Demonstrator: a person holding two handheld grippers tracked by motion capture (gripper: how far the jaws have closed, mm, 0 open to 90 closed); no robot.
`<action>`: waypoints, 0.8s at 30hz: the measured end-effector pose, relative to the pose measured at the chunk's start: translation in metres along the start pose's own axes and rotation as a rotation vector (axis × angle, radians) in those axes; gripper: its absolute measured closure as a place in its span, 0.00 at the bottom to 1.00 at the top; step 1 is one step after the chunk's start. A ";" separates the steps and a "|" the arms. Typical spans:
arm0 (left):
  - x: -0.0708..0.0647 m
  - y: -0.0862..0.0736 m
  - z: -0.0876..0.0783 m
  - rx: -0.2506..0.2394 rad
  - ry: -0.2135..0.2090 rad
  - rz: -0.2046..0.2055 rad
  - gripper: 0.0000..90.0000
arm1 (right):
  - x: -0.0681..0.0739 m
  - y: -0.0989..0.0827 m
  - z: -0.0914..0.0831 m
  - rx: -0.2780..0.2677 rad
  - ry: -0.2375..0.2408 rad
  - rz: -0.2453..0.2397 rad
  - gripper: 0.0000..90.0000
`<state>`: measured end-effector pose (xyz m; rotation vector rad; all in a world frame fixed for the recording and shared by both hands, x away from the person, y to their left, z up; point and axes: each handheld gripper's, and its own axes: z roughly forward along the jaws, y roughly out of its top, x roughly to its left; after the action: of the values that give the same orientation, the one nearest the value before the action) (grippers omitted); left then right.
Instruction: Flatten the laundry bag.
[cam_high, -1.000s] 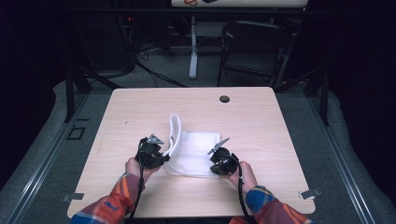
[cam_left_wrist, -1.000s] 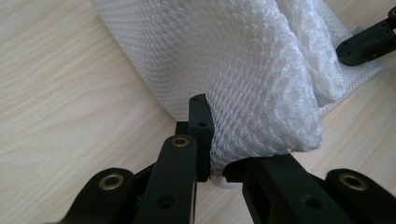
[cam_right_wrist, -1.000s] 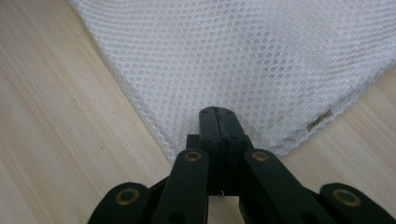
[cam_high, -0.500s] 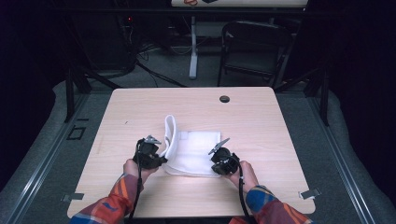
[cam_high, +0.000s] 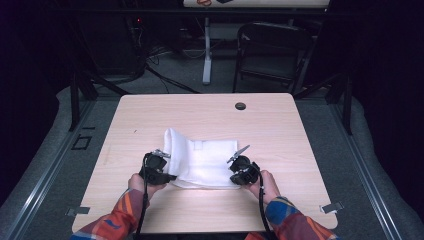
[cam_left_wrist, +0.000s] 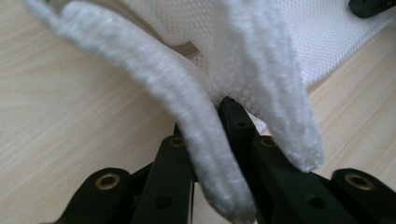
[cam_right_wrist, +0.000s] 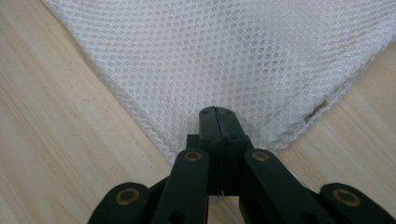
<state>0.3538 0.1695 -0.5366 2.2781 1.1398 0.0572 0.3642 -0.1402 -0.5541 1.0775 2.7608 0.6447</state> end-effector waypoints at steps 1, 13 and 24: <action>0.000 0.000 0.000 0.007 -0.002 -0.005 0.90 | -0.001 0.000 0.000 -0.001 0.004 0.005 1.00; 0.015 -0.009 -0.010 0.069 0.019 -0.040 0.55 | -0.005 -0.002 -0.002 0.005 0.004 0.019 1.00; 0.039 -0.027 -0.035 0.056 0.084 -0.118 0.28 | -0.007 -0.002 -0.002 0.010 0.018 0.029 1.00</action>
<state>0.3492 0.2281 -0.5301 2.2709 1.3319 0.0763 0.3673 -0.1471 -0.5535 1.1211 2.7714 0.6489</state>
